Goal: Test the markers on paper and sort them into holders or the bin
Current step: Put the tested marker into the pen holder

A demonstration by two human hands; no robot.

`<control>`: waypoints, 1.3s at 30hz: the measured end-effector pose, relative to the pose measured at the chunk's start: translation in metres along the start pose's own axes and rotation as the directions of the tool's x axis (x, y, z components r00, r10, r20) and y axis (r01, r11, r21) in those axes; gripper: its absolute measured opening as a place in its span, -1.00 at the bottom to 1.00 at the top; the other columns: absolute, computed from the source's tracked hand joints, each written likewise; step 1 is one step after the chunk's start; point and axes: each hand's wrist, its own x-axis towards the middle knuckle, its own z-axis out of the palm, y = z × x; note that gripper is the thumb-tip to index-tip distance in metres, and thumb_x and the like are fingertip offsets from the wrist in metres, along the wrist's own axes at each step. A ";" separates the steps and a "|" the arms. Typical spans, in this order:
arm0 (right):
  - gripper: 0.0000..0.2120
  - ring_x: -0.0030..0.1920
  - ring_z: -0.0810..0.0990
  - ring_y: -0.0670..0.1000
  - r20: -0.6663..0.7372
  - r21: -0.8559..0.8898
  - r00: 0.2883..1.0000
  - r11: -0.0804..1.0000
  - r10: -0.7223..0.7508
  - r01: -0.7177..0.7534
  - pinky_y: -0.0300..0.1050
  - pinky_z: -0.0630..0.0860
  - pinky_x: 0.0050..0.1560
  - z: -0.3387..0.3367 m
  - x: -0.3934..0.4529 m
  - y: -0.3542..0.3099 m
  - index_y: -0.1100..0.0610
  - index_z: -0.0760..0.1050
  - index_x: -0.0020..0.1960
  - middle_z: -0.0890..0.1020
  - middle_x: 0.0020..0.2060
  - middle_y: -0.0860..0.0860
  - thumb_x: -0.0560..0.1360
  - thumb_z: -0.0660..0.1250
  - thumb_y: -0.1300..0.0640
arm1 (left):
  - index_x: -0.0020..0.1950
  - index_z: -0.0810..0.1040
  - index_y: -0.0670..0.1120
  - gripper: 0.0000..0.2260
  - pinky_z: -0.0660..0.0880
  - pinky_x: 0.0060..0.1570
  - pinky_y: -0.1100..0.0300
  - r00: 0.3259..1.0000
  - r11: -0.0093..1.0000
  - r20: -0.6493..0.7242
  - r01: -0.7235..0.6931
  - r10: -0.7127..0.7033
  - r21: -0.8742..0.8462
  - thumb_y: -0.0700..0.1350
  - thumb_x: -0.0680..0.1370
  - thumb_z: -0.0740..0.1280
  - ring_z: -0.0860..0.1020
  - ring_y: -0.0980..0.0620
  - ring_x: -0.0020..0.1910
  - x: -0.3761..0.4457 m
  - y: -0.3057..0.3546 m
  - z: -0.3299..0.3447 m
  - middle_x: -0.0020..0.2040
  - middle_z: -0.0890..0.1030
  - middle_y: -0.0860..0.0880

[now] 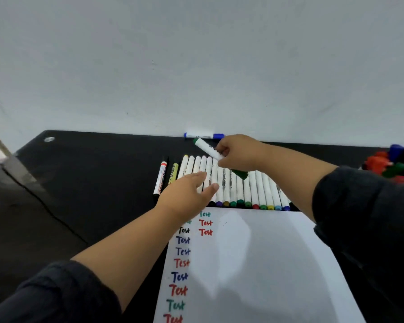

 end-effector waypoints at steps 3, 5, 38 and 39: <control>-0.75 -0.07 0.52 -0.05 0.004 0.368 0.996 0.926 0.088 -0.083 -0.18 0.47 -0.10 0.001 -0.027 -0.015 0.09 0.48 0.15 0.55 -0.01 -0.01 0.49 0.37 0.12 | 0.42 0.36 0.12 -0.52 0.40 -0.03 0.23 0.996 0.971 0.061 0.076 -0.063 -0.228 0.24 0.53 0.21 0.44 0.09 0.27 -0.030 0.008 -0.005 0.34 0.47 0.09; -0.78 -0.18 0.46 -0.08 0.008 0.551 0.990 0.826 0.140 -0.122 -0.21 0.39 -0.22 0.006 -0.043 -0.025 0.08 0.46 0.11 0.53 -0.08 -0.01 0.49 0.38 0.10 | 0.37 0.43 0.10 -0.56 0.38 -0.09 0.28 0.992 0.908 0.099 0.113 -0.079 -0.404 0.20 0.52 0.26 0.48 0.13 0.17 -0.048 0.010 -0.006 0.28 0.52 0.09; -0.82 -0.39 0.38 -0.12 -0.053 0.903 0.884 0.401 0.464 -0.156 -0.25 0.28 -0.38 0.120 -0.157 -0.076 0.11 0.48 -0.05 0.45 -0.38 -0.09 0.54 0.30 -0.02 | 0.15 0.61 0.08 -0.77 0.44 -0.27 0.31 0.967 0.755 0.103 0.247 -0.234 -0.607 -0.01 0.50 0.39 0.57 0.15 -0.11 -0.169 -0.023 0.001 -0.09 0.63 0.13; -0.81 -0.38 0.40 -0.12 -0.073 0.899 0.880 0.413 0.470 -0.147 -0.25 0.29 -0.37 0.122 -0.157 -0.076 0.10 0.46 -0.11 0.47 -0.38 -0.08 0.52 0.33 -0.02 | 0.16 0.60 0.10 -0.77 0.45 -0.29 0.31 0.968 0.788 0.093 0.245 -0.234 -0.565 0.00 0.51 0.38 0.57 0.15 -0.15 -0.169 -0.023 0.001 -0.11 0.63 0.13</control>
